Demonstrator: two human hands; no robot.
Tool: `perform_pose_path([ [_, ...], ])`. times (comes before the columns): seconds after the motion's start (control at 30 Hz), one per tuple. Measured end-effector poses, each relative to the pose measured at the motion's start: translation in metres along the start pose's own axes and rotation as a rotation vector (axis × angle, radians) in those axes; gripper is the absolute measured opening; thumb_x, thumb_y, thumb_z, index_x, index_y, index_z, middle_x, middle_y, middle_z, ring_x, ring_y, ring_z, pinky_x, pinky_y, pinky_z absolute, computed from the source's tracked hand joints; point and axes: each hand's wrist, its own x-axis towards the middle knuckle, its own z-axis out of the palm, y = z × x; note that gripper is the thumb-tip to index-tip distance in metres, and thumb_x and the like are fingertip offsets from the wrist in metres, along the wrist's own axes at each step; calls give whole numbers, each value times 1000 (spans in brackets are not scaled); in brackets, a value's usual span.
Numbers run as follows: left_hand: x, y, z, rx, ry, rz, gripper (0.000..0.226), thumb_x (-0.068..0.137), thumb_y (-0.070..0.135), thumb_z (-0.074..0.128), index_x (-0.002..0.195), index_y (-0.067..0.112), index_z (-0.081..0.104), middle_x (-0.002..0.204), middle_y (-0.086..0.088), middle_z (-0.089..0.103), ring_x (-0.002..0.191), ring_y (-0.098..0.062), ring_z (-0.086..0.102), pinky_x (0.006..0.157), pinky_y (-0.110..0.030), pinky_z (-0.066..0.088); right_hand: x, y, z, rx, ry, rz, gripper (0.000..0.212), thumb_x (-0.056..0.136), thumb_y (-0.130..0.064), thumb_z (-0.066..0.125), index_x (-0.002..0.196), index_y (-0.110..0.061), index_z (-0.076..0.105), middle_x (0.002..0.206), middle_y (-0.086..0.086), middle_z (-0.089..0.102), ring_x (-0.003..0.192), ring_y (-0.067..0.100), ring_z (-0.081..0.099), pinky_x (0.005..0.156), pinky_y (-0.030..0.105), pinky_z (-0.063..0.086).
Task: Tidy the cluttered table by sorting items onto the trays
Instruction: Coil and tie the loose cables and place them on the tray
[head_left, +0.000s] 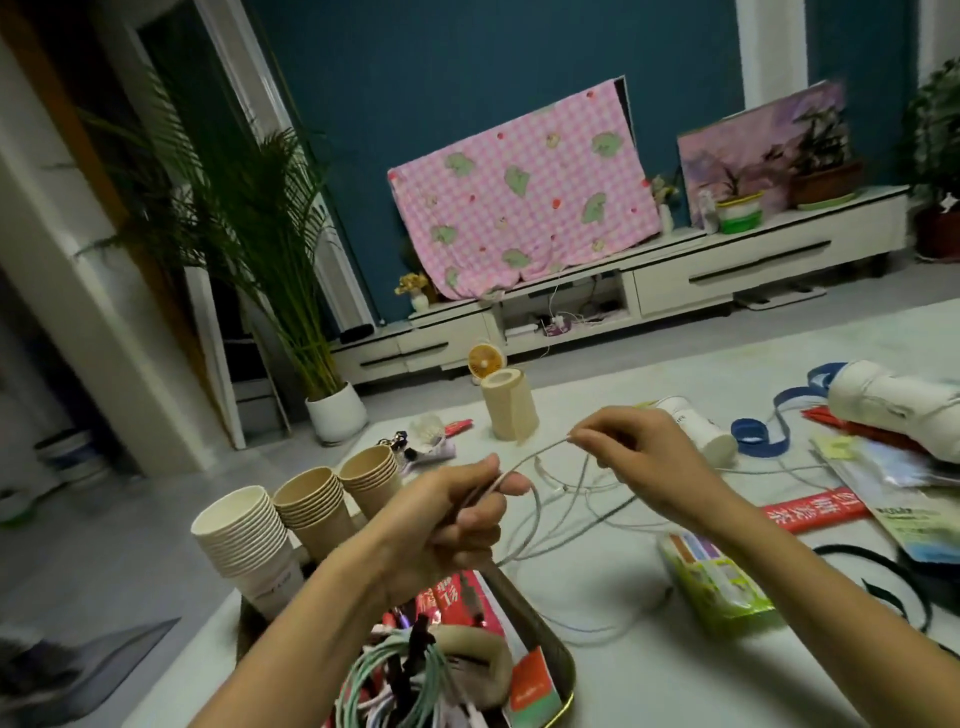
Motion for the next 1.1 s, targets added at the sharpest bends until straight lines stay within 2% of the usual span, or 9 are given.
perform_pose_path([
  [0.17, 3, -2, 22, -383, -203, -6, 31, 89, 26, 43, 64, 14, 55, 42, 7, 34, 28, -2, 28, 33, -15, 18, 6, 12, 17, 102, -32, 86, 14, 87, -19, 63, 75, -18, 69, 55, -12, 58, 51, -4, 48, 52, 11, 38],
  [0.3, -4, 27, 9, -554, -104, 173, 26, 91, 17, 38, 70, 12, 51, 40, 4, 35, 31, -2, 16, 32, -15, 16, 12, 16, 30, 114, -93, 108, 22, 92, -25, 53, 78, -25, 70, 49, -12, 51, 49, -1, 43, 51, 14, 34],
  [0.4, -16, 50, -7, -500, 16, 346, 22, 91, 15, 37, 79, 9, 56, 38, 2, 36, 33, -4, 12, 30, -19, 20, 16, 13, 31, 230, -89, 91, 25, 95, -23, 50, 81, -22, 71, 48, -12, 49, 46, -2, 41, 48, 9, 32],
  [0.57, -32, 70, -35, -764, -90, 572, 11, 86, 4, 50, 78, 5, 57, 43, 3, 41, 33, -3, 19, 33, -19, 21, 18, 17, 23, 287, -54, 144, 29, 96, -20, 47, 79, -11, 69, 44, -12, 44, 43, -1, 37, 44, 8, 29],
  [0.67, -19, 68, -28, -556, 112, 565, 10, 71, 5, 60, 77, 12, 55, 45, 8, 40, 32, -3, 20, 34, -14, 22, 20, 17, 16, 233, 15, 124, 42, 96, -31, 41, 79, -5, 69, 50, -8, 39, 45, 1, 35, 48, 11, 29],
  [0.77, 9, 54, -16, -443, 294, 486, 17, 92, 12, 41, 79, 15, 52, 48, 9, 51, 32, 0, 35, 37, -9, 28, 17, 5, 18, 56, 13, -99, 42, 94, -38, 37, 87, -10, 68, 51, -15, 48, 52, 1, 45, 52, 15, 32],
  [0.83, 20, 50, -14, -577, 301, 468, 31, 100, 19, 30, 80, 13, 54, 51, 6, 60, 36, 1, 48, 38, -11, 40, 13, -4, 22, -190, -3, -236, 41, 96, -39, 37, 93, -13, 68, 61, -18, 58, 59, 3, 53, 55, 20, 36],
  [0.97, 28, 50, -14, -694, 217, 496, 33, 101, 20, 28, 83, 9, 53, 67, -4, 71, 54, -13, 68, 45, -19, 53, 6, -13, 27, -762, -167, -318, 37, 98, -43, 29, 84, -22, 57, 86, -1, 66, 80, 21, 60, 60, 27, 27],
  [1.1, 43, 41, -8, -206, 314, 497, 32, 102, 20, 26, 86, 8, 50, 81, -10, 74, 71, -17, 72, 62, -25, 58, -2, -27, 36, -834, -326, -429, 37, 98, -42, 29, 78, -21, 52, 85, 1, 64, 81, 25, 58, 59, 30, 25],
])
